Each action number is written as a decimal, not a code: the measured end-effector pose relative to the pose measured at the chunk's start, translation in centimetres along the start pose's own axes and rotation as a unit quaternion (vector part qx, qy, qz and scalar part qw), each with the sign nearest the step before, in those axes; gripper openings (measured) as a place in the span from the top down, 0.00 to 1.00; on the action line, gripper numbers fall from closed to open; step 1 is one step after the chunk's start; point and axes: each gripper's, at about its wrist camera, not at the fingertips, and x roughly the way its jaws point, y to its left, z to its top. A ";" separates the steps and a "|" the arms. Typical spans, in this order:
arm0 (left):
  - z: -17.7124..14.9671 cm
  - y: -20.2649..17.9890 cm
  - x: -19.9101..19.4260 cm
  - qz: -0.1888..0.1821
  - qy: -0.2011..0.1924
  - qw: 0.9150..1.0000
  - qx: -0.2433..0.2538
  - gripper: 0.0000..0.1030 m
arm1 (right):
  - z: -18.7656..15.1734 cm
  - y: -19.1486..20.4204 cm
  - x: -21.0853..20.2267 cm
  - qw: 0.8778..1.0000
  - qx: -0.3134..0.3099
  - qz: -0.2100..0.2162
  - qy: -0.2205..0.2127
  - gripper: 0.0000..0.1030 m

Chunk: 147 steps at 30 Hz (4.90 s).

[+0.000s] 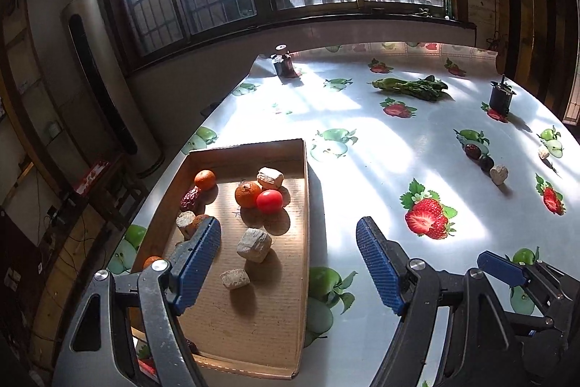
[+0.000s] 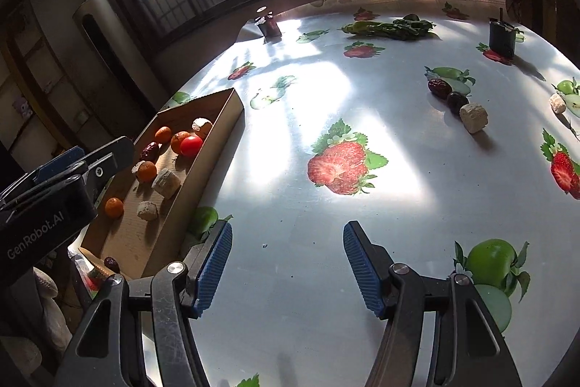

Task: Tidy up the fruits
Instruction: 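Move both open tools back toward the remaining bread and dates, then grasp a beige bread piece with the left tool while the right tool grasps another, then lower the bread piece into the box with the left tool while the right tool releases its bread, then move both open tools back toward the red date and dark plum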

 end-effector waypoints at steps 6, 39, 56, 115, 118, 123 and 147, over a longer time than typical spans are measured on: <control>0.3 -1.5 0.1 -0.007 0.001 1.000 0.018 0.26 | 0.3 -2.0 -1.4 1.000 0.011 -0.019 -0.009 0.33; 5.6 -22.9 12.8 -0.293 0.141 0.946 0.012 0.30 | 12.1 -29.3 -2.0 0.965 0.101 -0.241 -0.021 0.46; 4.4 -25.3 13.1 -0.260 0.112 0.958 0.051 0.79 | 11.4 -30.1 -0.7 0.964 0.100 -0.245 -0.031 0.74; -5.7 16.5 4.6 0.018 0.058 0.979 -0.194 0.40 | -0.7 17.1 8.9 0.965 -0.236 0.083 0.083 0.71; -4.9 15.8 3.1 0.064 0.032 0.983 -0.169 0.26 | -0.4 15.6 6.6 0.973 -0.207 0.090 0.055 0.58; -3.9 13.3 1.8 0.086 0.013 0.988 -0.126 0.16 | -0.7 12.6 3.5 0.985 -0.156 0.071 0.015 0.43; -2.7 6.5 -1.4 0.055 -0.004 0.997 -0.062 0.16 | -1.2 5.7 -0.5 0.996 -0.071 0.046 -0.010 0.38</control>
